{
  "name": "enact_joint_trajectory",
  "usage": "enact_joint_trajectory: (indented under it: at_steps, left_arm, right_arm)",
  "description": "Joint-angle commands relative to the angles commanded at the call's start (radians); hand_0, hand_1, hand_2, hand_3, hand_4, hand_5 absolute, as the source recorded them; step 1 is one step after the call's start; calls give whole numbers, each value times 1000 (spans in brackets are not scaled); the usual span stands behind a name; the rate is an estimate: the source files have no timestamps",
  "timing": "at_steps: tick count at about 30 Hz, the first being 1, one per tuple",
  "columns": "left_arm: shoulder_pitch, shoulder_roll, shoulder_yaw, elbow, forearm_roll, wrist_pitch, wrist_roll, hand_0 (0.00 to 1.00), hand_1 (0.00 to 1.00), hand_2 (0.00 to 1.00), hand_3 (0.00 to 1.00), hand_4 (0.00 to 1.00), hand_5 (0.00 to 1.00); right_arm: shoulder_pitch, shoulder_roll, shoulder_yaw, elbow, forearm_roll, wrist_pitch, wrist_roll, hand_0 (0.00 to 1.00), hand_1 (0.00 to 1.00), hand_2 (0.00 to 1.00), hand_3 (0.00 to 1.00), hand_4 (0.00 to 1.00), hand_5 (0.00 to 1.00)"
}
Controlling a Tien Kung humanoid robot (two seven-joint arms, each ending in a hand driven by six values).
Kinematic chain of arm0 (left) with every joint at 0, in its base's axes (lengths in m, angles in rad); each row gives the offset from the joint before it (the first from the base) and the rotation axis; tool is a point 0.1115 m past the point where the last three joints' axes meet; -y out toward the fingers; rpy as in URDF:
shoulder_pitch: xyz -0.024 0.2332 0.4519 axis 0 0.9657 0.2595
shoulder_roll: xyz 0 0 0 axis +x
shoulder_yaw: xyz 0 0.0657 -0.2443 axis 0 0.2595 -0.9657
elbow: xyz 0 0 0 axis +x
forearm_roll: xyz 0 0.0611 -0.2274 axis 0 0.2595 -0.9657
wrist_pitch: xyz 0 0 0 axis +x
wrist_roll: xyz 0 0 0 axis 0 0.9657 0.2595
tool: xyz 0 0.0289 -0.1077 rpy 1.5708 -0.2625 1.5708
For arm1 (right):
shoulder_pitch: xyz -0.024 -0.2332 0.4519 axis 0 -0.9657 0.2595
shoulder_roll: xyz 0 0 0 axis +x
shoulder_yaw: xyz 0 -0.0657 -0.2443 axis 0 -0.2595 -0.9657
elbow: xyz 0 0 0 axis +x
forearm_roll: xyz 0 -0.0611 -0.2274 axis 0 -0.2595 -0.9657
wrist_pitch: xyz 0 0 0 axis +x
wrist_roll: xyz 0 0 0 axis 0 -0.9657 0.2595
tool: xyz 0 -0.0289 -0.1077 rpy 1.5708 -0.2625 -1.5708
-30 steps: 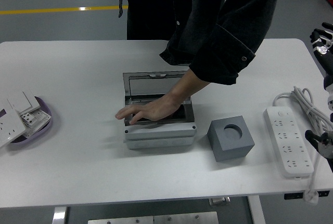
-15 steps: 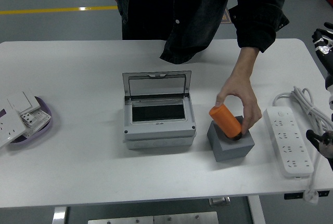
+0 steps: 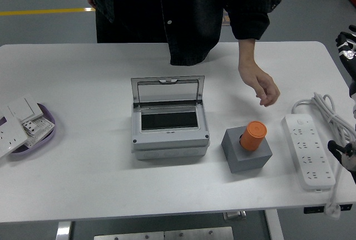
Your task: Pick up the cylinder from the cube,place it in the box,flap close box
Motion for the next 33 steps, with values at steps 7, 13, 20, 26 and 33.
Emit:
enact_joint_trajectory:
  at_steps: [7, 13, 20, 26, 33]
  left_arm:
    - [-2, 1, 0, 1, 2, 1, -1, 597, 622, 615, 637, 688, 220]
    - [0, 1, 0, 2, 3, 3, -1, 597, 622, 616, 637, 688, 219]
    - [-4, 1, -2, 1, 6, 3, -2, 598, 622, 616, 638, 689, 218]
    - [-7, 1, -2, 1, 7, 3, -3, 597, 622, 616, 638, 690, 219]
    - [-8, 2, 1, 2, 6, 3, -3, 598, 622, 616, 638, 690, 218]
  right_arm:
    - [-41, -33, -104, 36, 8, -29, 63, 690, 588, 593, 621, 719, 166]
    - [-52, -60, -245, 51, -7, -68, 108, 686, 605, 603, 627, 739, 136]
    - [-34, -78, -418, 21, -10, -63, 116, 685, 632, 615, 638, 742, 107]
    - [-27, -94, -538, 15, -11, -50, 108, 688, 629, 611, 636, 752, 72]
    - [-36, -116, -601, 37, -36, -42, 94, 684, 625, 596, 624, 735, 92]
